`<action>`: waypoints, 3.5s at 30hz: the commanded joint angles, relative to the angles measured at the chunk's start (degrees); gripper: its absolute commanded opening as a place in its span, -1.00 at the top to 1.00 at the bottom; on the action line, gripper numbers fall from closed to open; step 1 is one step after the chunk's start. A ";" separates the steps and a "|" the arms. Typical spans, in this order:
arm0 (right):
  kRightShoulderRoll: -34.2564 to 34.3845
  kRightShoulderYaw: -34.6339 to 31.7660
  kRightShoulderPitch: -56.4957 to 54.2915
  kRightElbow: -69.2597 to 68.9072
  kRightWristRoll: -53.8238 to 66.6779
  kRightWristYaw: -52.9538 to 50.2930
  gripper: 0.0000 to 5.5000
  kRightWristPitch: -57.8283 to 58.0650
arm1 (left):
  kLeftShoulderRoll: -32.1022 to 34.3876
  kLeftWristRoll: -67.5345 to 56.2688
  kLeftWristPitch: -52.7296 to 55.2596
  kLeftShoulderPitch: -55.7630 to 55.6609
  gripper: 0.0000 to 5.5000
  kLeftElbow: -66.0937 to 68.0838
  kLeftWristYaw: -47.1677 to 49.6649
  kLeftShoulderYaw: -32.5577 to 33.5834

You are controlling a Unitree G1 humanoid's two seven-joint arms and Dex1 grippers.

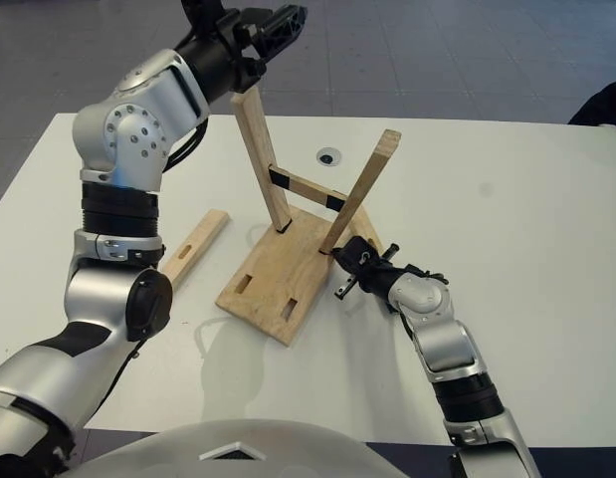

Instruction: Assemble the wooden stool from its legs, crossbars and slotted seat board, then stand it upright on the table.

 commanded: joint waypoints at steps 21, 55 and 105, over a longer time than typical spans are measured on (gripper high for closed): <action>-0.01 1.42 0.25 -1.48 -0.55 -0.34 0.96 1.03 | 4.13 1.85 -20.55 -14.70 -0.19 5.37 -0.97 7.25; -4.58 -1.90 3.00 -4.65 0.93 1.73 0.96 2.26 | 28.29 -1.02 -8.44 27.33 -0.19 -18.86 -28.97 0.60; 5.56 -12.34 14.00 -19.78 9.51 -11.48 0.96 16.42 | 26.50 17.71 -15.28 70.12 -0.01 -20.35 -11.25 9.71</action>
